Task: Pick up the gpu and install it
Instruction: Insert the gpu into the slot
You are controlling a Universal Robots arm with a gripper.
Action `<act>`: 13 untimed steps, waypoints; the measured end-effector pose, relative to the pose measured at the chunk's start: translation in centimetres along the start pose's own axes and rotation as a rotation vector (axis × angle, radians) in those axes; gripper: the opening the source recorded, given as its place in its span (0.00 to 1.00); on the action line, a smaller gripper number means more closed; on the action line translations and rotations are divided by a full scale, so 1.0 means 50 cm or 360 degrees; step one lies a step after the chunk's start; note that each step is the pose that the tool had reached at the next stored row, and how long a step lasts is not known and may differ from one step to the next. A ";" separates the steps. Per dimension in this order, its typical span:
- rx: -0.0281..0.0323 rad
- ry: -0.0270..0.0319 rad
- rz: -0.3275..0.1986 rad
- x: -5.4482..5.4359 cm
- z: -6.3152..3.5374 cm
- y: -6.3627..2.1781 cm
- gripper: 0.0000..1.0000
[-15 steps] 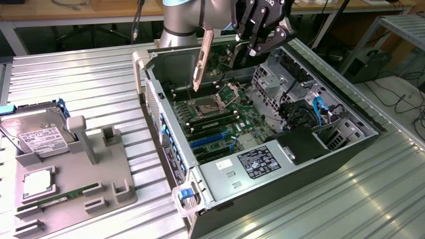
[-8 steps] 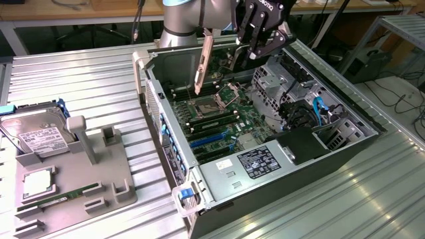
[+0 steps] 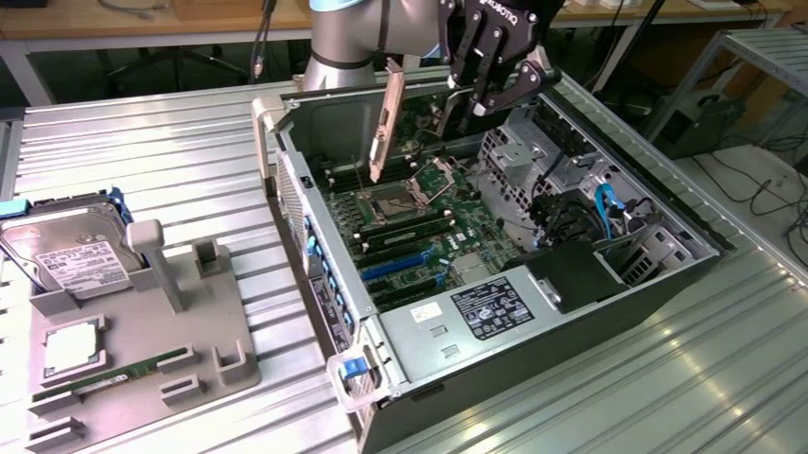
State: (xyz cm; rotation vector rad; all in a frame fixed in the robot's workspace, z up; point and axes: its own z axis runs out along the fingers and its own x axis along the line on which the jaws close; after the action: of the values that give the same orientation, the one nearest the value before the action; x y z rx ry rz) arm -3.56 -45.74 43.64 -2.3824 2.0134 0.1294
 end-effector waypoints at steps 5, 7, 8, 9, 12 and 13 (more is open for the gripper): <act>-0.00001 0.00001 0.0000 0.000 0.004 0.000 0.27; 0.00000 0.00001 0.0000 0.001 0.007 0.000 0.27; 0.00000 0.00000 0.0000 0.001 0.009 0.000 0.27; 0.00002 -0.00001 0.0000 0.001 0.010 0.000 0.27; 0.00045 -0.00001 0.0012 0.002 0.023 -0.001 0.27; 0.00052 -0.00004 0.0022 0.002 0.026 -0.001 0.27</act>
State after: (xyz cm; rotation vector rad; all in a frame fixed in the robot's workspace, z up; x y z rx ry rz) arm -3.55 -45.74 42.34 -2.3665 2.0290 0.1266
